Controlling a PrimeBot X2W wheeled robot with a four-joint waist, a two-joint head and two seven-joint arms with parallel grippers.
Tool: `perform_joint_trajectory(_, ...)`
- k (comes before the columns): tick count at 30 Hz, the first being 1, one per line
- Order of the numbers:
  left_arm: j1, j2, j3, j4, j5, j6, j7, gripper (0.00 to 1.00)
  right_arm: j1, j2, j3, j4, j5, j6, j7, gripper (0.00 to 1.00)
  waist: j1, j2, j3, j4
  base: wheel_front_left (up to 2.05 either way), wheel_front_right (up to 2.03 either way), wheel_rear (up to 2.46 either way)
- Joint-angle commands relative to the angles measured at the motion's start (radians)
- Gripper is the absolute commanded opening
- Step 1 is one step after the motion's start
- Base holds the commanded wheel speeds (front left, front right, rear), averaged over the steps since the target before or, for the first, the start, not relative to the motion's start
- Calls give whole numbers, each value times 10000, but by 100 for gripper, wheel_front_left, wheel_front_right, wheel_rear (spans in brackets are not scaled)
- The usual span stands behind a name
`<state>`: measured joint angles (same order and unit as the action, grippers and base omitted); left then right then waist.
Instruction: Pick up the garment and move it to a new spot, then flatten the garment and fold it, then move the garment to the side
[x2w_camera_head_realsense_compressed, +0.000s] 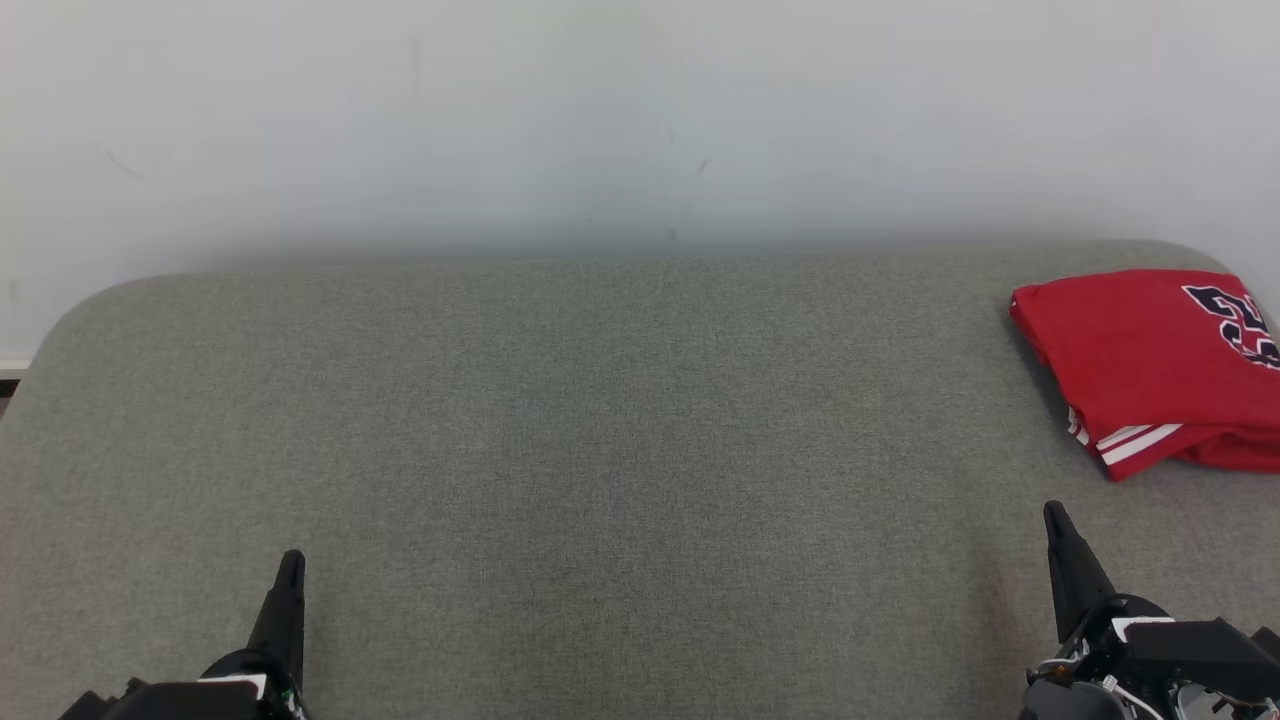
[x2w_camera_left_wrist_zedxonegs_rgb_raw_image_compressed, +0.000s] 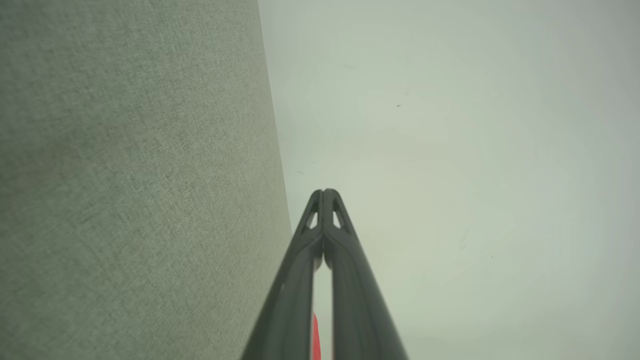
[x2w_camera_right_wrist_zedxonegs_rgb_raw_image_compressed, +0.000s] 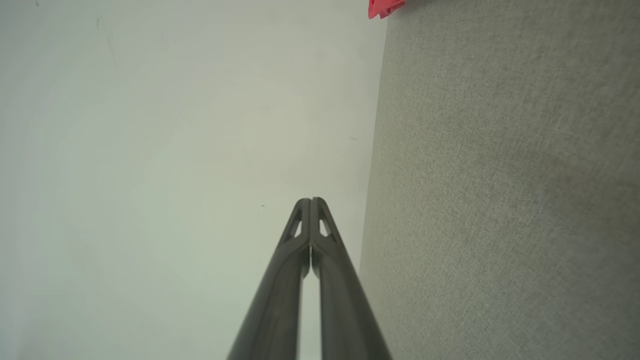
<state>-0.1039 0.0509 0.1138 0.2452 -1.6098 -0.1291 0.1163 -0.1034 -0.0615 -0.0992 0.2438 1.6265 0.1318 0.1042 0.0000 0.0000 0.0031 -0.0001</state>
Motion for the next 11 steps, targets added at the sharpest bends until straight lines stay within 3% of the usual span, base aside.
perform_joint_trajectory(1,-105,-15,32,15,-43,-28,6,0,-81,17,-32,10,-46,-21,13,0,0,0,0,1,0,0,0)
perform_joint_trajectory(11,-104,-14,34,14,-42,-28,7,0,-84,29,-46,9,-69,-21,30,0,0,0,0,1,0,0,0)
